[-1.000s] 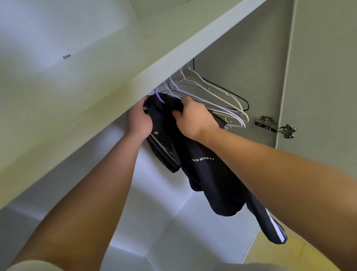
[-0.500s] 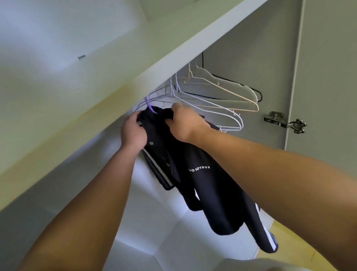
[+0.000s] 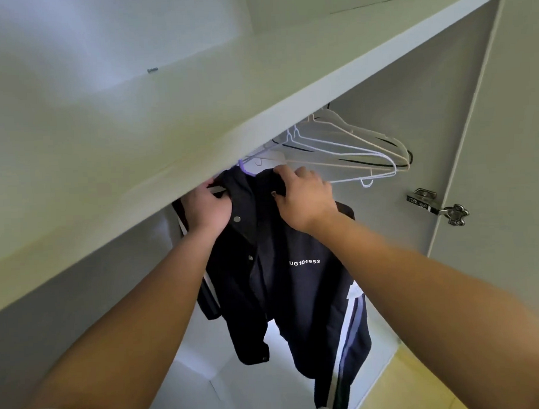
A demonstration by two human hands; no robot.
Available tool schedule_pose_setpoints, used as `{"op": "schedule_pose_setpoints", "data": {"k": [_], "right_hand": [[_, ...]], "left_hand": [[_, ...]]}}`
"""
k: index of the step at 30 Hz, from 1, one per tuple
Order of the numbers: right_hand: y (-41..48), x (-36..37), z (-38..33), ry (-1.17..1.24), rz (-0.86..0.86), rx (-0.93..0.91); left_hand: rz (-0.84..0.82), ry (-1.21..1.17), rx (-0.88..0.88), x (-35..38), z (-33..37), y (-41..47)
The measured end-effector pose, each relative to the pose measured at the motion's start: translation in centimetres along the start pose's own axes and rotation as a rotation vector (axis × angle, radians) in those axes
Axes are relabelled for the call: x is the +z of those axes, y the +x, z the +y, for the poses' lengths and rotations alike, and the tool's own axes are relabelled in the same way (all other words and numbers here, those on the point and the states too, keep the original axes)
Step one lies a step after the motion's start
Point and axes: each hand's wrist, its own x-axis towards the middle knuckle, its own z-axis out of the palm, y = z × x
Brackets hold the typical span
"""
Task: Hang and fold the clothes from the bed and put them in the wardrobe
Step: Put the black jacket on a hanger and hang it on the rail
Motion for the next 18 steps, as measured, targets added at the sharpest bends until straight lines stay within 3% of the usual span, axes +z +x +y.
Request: {"op": "schedule_pose_setpoints", "data": {"k": [3,7,12,18], "right_hand": [[-1.1,0.9,0.1,-0.064,0.108,0.013],[-2.2,1.7,0.1,-0.077,0.177,0.047],[-2.3,2.1,0.3,0.128,0.048,0.067],[-2.3,2.5,0.9,0.257,-0.08,0.15]], "left_hand": [[-0.027,-0.005,-0.098,-0.1,-0.4,-0.1],[-0.093,-0.05,-0.1,0.0,-1.2,-0.7],[-0.397,-0.272,-0.286,0.6,-1.8,-2.3],[-0.501,-0.272,-0.222,1.4,-2.2,-3.9]]}}
